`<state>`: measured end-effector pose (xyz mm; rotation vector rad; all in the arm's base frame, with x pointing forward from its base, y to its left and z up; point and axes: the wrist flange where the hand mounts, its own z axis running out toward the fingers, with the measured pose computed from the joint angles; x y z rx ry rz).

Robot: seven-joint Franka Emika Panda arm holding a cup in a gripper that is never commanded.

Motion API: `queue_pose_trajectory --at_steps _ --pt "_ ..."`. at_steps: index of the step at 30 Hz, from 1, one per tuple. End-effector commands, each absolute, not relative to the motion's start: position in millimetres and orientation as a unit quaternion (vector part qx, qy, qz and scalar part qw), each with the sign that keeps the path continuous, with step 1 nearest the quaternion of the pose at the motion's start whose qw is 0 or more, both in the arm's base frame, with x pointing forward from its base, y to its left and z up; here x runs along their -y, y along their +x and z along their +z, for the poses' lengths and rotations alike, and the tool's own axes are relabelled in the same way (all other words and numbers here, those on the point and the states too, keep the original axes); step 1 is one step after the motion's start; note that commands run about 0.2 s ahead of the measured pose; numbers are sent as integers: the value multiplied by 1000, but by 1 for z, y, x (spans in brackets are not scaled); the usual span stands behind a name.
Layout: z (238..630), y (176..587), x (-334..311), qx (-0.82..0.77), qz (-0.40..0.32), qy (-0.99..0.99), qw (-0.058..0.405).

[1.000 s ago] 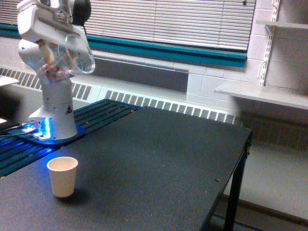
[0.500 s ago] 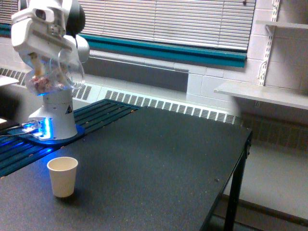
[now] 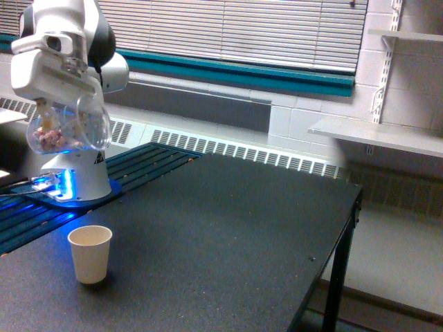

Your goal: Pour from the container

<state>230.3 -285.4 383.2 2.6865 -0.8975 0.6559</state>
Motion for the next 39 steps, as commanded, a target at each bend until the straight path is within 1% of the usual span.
queue_pose_trajectory --at_steps 1,21,39 --pt "377 222 294 297 217 921 127" --pt "368 221 316 267 198 930 159" --pt "363 212 328 237 174 936 195"
